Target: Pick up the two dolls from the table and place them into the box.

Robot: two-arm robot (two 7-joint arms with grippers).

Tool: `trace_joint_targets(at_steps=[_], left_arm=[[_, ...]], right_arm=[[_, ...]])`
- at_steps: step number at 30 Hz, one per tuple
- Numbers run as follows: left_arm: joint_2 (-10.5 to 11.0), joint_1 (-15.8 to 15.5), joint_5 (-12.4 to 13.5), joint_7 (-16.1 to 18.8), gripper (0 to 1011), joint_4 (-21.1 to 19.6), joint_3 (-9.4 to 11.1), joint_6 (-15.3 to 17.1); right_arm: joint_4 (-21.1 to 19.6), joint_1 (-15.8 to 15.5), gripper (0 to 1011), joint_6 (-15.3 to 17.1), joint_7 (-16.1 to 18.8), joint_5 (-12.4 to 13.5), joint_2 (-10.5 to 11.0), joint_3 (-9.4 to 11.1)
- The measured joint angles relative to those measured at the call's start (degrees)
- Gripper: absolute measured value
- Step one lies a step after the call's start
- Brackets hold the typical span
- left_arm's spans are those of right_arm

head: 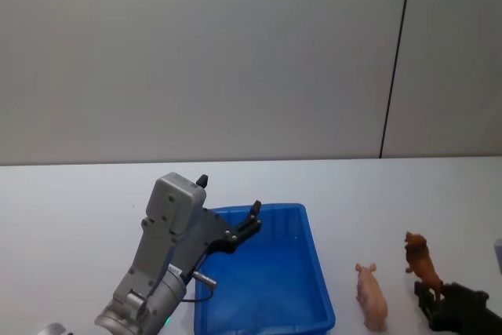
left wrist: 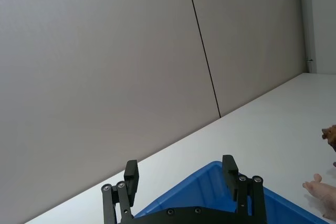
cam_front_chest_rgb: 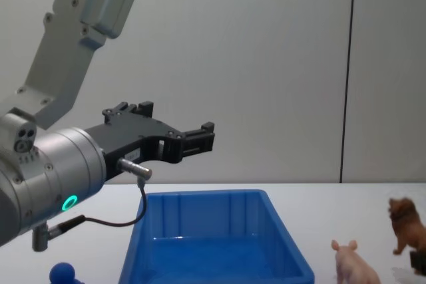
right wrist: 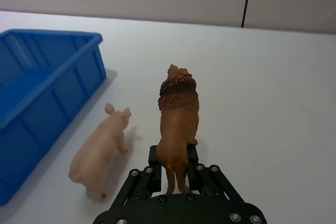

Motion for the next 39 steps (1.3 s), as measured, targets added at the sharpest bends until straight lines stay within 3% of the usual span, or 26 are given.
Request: trace_joint_targets(at_steps=[9, 22, 33, 39], left_arm=[[0.00, 0.00, 0.00, 0.00, 1002, 0.00, 0.00, 0.00], [0.00, 0.00, 0.00, 0.00, 1002, 0.00, 0.00, 0.00], [0.00, 0.00, 0.00, 0.00, 1002, 0.00, 0.00, 0.00], [0.00, 0.00, 0.00, 0.00, 1002, 0.00, 0.00, 0.00]], right_arm=[[-2.68, 1.55, 257, -1.32, 2.04, -2.65, -0.16, -0.33], [-3.10, 7.01, 257, 0.49, 9.42, -5.61, -2.78, -2.24], [2.06, 13.93, 263, 5.12, 16.98, -7.48, -7.61, -5.41], [6.60, 17.63, 428, 6.94, 19.70, -8.12, -10.45, -7.22]])
